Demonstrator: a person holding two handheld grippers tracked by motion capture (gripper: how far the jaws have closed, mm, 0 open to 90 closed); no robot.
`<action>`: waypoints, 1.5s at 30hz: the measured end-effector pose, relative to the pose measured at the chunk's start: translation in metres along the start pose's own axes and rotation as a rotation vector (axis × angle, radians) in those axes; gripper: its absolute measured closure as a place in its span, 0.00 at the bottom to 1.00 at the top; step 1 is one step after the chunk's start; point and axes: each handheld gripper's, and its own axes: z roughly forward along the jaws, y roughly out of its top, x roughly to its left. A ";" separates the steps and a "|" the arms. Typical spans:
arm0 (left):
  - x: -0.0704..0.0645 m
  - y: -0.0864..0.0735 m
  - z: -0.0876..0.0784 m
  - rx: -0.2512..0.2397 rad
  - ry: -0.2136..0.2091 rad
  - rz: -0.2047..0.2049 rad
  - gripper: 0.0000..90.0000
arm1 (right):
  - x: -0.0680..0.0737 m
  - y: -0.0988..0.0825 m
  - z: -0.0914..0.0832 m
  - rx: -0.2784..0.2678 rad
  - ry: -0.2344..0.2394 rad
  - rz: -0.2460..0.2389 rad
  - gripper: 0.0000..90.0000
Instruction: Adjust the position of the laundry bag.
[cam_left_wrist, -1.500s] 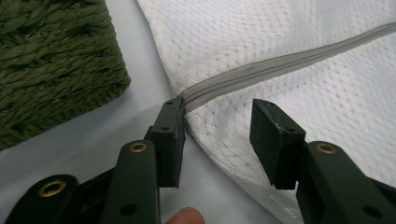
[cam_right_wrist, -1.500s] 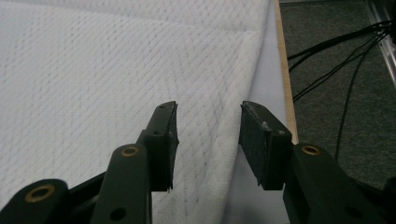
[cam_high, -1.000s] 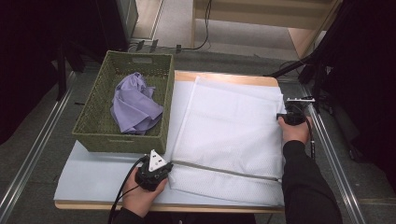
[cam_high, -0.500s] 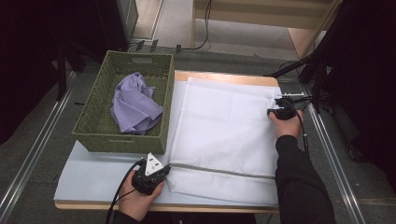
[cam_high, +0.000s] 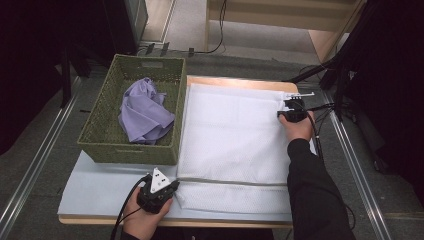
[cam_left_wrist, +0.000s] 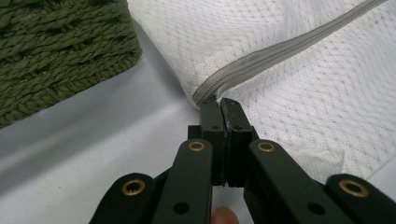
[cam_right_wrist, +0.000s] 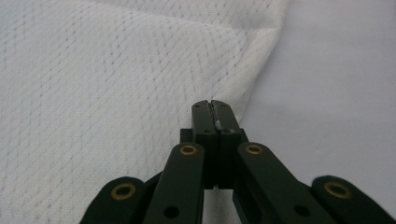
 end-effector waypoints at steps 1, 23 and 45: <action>0.000 0.000 0.000 0.000 -0.002 -0.003 1.00 | 0.000 0.001 0.000 -0.004 -0.010 0.000 1.00; 0.003 0.014 -0.010 -0.139 -0.107 -0.049 0.57 | 0.005 -0.080 -0.098 -0.137 0.125 -0.043 0.38; -0.054 0.060 0.024 -0.142 -0.255 0.028 0.56 | 0.007 -0.232 -0.190 -0.251 0.140 0.077 0.45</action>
